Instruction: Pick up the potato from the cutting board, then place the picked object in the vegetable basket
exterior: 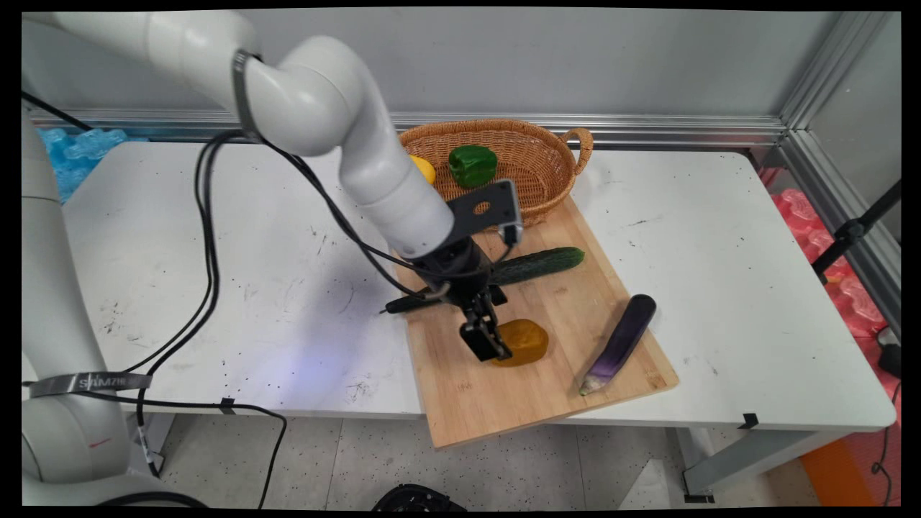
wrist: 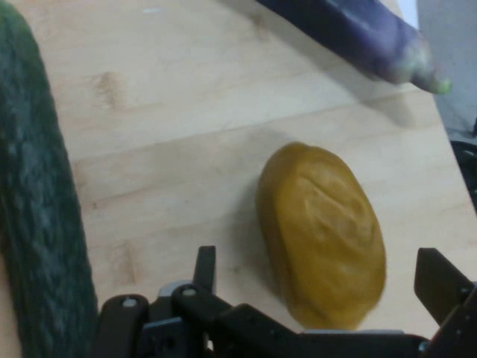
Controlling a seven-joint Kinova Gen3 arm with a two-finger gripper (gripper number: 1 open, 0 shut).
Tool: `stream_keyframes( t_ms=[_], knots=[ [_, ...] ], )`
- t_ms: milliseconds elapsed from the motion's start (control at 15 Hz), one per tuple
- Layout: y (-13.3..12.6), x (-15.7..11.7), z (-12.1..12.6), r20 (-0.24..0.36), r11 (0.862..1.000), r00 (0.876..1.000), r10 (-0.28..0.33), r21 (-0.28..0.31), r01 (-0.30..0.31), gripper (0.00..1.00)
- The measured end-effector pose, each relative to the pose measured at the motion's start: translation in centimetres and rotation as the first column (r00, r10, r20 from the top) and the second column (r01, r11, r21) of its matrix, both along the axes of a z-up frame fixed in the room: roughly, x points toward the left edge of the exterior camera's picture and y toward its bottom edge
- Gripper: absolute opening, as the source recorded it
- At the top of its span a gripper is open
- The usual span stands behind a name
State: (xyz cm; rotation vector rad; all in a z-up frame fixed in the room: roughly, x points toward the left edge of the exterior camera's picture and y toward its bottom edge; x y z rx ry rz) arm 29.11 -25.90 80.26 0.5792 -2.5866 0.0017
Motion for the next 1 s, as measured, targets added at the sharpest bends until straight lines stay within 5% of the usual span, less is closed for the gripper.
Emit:
stream_keyframes(
  t_ms=[333,400,1000],
  knots=[
    [-0.7,-1.9,-1.8,0.026,1.000,1.000,0.010,0.000,-0.010,1.00],
    [-0.8,-2.2,-1.9,0.028,1.000,1.000,0.009,-0.001,-0.009,0.00],
    [-0.5,-1.2,0.9,0.021,0.999,1.000,-0.016,-0.037,0.017,0.00]
  ],
)
